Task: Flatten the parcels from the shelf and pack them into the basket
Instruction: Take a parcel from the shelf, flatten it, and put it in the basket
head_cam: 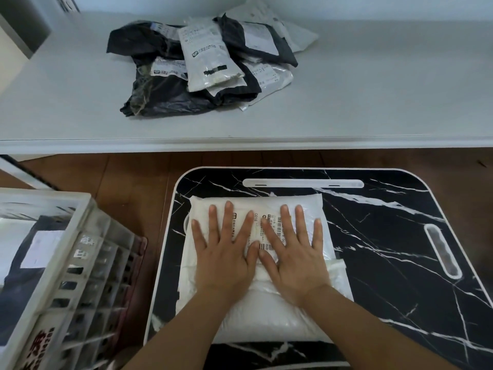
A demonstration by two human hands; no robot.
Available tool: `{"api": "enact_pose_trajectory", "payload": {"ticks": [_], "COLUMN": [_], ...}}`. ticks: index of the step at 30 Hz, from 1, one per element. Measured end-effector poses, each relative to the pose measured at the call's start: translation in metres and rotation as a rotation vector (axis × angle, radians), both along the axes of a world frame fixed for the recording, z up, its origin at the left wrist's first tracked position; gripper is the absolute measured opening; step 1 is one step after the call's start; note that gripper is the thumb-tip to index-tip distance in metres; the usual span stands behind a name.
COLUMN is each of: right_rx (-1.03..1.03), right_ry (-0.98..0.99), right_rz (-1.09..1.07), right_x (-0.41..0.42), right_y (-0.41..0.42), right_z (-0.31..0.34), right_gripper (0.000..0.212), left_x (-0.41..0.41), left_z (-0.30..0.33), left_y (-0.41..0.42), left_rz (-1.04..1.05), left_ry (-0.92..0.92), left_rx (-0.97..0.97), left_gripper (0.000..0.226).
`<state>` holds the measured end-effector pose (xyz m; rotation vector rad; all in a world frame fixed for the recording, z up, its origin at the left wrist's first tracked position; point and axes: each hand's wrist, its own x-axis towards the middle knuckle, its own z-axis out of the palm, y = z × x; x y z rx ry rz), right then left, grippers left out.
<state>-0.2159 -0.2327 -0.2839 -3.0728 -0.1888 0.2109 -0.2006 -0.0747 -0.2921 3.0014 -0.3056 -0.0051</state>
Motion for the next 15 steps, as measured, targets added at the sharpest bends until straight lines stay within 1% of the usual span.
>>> {"api": "enact_pose_trajectory", "payload": {"ticks": [6,9,15], "right_rx": [-0.005,-0.005,-0.004], "right_ry": [0.072,0.105,0.142], "right_rz": [0.018,0.015,0.014], "right_x": [0.002,0.003,0.006], "right_y": [-0.003,-0.001,-0.001], "right_z": [0.005,0.01,0.01], "right_gripper": [0.058,0.059,0.058], "left_x": [0.002,0.003,0.005], "left_z": [0.001,0.002,0.011], "left_y": [-0.002,-0.002,-0.003], "left_rz": [0.02,0.028,0.033], "left_ry": [0.066,0.101,0.191], "left_rx": [0.026,0.009,0.018], "left_gripper": [0.058,0.058,0.064]}}
